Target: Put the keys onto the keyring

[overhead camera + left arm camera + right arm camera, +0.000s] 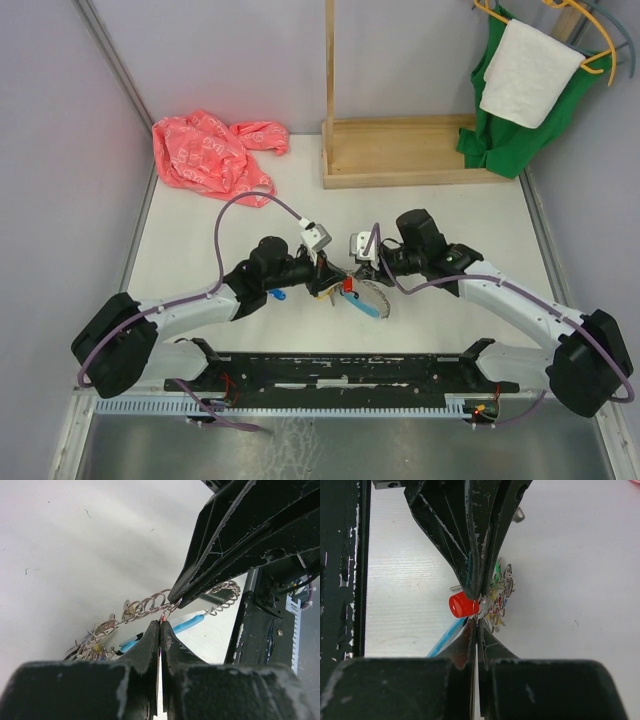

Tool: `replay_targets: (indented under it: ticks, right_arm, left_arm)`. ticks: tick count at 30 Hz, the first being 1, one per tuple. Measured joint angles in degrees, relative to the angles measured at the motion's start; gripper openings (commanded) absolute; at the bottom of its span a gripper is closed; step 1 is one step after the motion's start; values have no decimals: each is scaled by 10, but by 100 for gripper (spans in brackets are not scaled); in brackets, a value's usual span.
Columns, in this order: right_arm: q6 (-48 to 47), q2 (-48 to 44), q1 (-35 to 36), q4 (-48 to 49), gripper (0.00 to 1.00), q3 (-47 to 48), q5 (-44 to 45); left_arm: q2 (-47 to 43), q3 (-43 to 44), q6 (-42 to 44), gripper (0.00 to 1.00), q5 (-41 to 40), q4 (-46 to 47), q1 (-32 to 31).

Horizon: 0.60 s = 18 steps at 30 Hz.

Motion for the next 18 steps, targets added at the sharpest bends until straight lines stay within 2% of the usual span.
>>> replay_targets:
  ticks: [18]
  right_arm:
    - [139,-78,0,244,1,-139,6]
  left_arm:
    - [-1,-7,-30,3,0,5,1]
